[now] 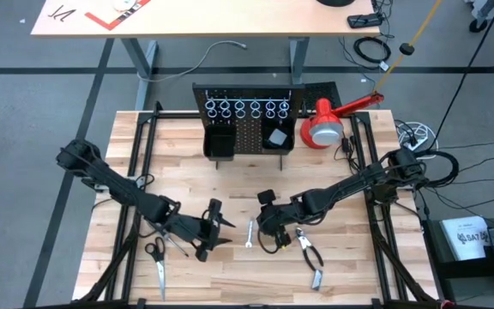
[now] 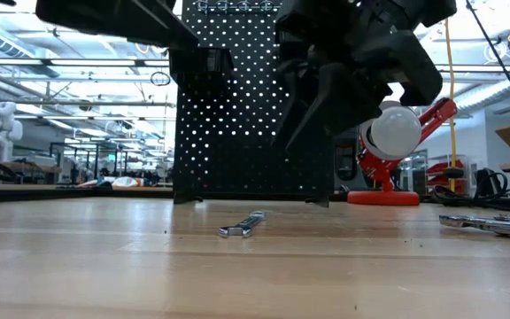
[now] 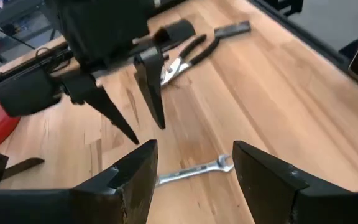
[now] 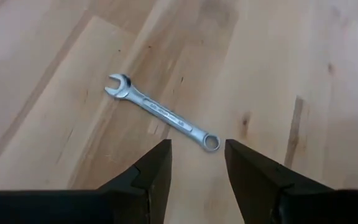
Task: Hang tools onto peg board
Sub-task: Hang the wrench on the pegboard
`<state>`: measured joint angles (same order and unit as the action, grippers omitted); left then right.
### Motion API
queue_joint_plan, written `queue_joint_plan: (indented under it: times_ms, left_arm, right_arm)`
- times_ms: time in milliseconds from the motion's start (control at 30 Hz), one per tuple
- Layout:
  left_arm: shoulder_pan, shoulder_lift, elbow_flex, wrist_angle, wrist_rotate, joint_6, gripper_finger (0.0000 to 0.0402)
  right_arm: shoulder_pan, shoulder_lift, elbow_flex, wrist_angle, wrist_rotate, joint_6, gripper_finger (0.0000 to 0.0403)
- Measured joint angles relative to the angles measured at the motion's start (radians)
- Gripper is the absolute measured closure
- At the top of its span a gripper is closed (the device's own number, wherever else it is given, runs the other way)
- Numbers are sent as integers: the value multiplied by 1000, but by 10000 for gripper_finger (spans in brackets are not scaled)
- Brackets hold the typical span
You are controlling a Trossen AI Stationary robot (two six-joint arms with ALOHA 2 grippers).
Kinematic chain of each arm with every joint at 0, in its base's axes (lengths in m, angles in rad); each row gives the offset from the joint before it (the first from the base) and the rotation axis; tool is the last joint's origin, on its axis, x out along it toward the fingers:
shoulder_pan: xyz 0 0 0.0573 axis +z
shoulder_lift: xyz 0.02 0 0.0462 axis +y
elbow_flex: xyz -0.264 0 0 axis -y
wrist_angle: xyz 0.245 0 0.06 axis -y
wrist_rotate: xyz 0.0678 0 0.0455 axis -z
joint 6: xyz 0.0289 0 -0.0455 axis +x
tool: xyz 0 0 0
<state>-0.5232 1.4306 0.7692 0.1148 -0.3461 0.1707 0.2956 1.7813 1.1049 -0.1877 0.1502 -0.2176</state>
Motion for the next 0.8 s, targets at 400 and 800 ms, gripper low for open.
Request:
queue_joint_plan:
  times_ms: [400,800]
  left_arm:
    - [1,0,0,45,-94,-60,183]
    - [0,-1,0,92,-95,-61,183]
  right_arm:
    - [22,161,141,1,-45,-193,257]
    - [11,334,398,-368,-51,-398,257]
